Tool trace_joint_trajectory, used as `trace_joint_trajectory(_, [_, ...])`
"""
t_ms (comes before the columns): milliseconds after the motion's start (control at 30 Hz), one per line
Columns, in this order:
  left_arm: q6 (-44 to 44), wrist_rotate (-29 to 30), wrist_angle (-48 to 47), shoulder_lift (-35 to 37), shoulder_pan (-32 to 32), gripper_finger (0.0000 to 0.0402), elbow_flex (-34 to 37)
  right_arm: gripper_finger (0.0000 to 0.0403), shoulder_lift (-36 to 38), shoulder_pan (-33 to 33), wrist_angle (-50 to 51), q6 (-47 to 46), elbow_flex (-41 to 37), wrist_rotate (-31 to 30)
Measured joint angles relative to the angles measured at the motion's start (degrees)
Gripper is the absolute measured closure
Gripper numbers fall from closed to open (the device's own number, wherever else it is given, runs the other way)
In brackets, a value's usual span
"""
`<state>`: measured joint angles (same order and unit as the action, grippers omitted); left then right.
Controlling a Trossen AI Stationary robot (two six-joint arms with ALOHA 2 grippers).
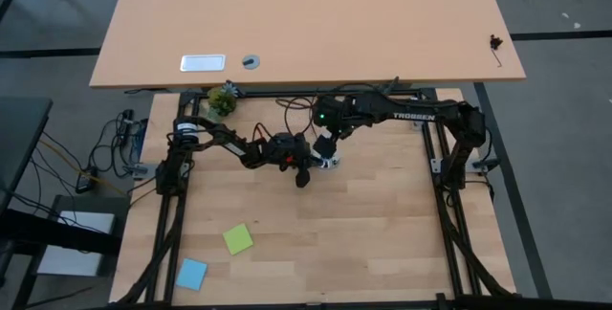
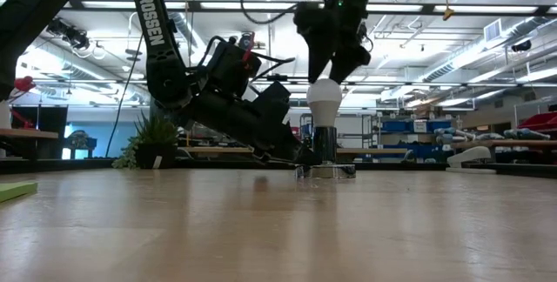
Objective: Screw lightbulb
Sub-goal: Remove the lightbulb from the lamp
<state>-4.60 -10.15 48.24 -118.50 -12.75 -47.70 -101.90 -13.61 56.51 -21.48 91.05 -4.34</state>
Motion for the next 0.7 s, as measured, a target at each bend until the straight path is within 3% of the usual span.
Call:
trace_joint_trajectory(267, [0.1, 0.0, -0.1, 0.0, 0.0, 0.0401, 0.0, 0.0062, -3.6, -0.5, 1.2, 0.0, -0.1, 2.4])
trace_joint_trajectory(400, [0.1, 0.0, -0.1, 0.0, 0.0, 0.0401, 0.0, 0.0079, -4.2, -0.7, 1.7, 3.2, -0.1, 2.5])
trace_joint_trajectory(533, [0.1, 0.0, -0.1, 0.0, 0.0, 0.0401, 0.0, 0.0112, -4.0, -0.7, 1.4, 16.0, -0.1, 2.8])
trace_joint_trajectory(700, [0.1, 0.0, -0.1, 0.0, 0.0, 0.0401, 0.0, 0.013, -3.9, -0.7, 2.0, 39.7, 0.0, 3.7])
